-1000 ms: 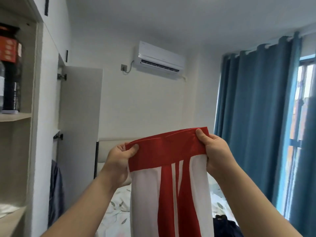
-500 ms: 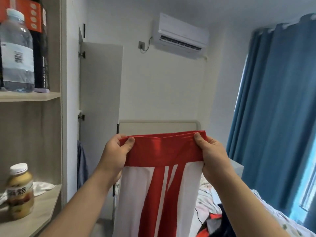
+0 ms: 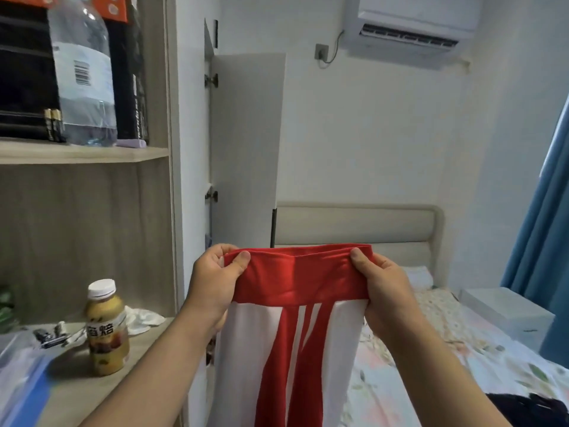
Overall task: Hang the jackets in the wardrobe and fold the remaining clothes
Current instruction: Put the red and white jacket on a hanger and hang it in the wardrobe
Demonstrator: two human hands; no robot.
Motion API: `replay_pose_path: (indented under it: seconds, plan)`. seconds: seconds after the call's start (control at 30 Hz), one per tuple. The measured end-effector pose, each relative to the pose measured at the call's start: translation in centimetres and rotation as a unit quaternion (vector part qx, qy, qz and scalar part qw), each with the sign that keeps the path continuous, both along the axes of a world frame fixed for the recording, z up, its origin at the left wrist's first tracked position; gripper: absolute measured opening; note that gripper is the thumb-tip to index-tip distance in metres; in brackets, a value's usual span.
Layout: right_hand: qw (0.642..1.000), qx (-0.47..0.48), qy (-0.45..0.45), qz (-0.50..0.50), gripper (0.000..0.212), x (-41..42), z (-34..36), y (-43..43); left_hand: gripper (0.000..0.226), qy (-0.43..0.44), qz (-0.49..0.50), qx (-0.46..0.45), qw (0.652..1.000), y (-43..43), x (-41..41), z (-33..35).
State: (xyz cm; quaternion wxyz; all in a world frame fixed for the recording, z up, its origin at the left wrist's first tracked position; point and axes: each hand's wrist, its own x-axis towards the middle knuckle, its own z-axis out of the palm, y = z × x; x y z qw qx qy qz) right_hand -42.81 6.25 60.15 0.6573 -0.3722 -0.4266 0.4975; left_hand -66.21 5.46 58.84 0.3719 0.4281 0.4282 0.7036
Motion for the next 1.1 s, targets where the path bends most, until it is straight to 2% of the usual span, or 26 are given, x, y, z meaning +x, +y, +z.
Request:
replay_pose_path:
  seconds: [0.3,0.57,0.73,1.1]
  plan:
    - [0.997,-0.003,-0.005,0.077,0.017,-2.7,-3.8,12.5,0.006,-0.014,0.105,-0.033,0.994,11.2,0.1,-4.4]
    - [0.992,-0.032,-0.006,0.126,0.018,-4.7,-5.8,21.8,0.004,-0.003,0.158,-0.068,0.985,17.9,-1.0,-6.4]
    - [0.988,-0.043,-0.004,0.150,0.019,-7.2,-6.5,25.8,0.010,-0.014,0.164,-0.085,0.983,21.5,-2.7,-7.0]
    - [0.990,-0.049,-0.058,0.121,0.024,-12.4,-8.0,34.9,0.017,-0.040,0.181,-0.083,0.979,31.9,-8.1,-9.4]
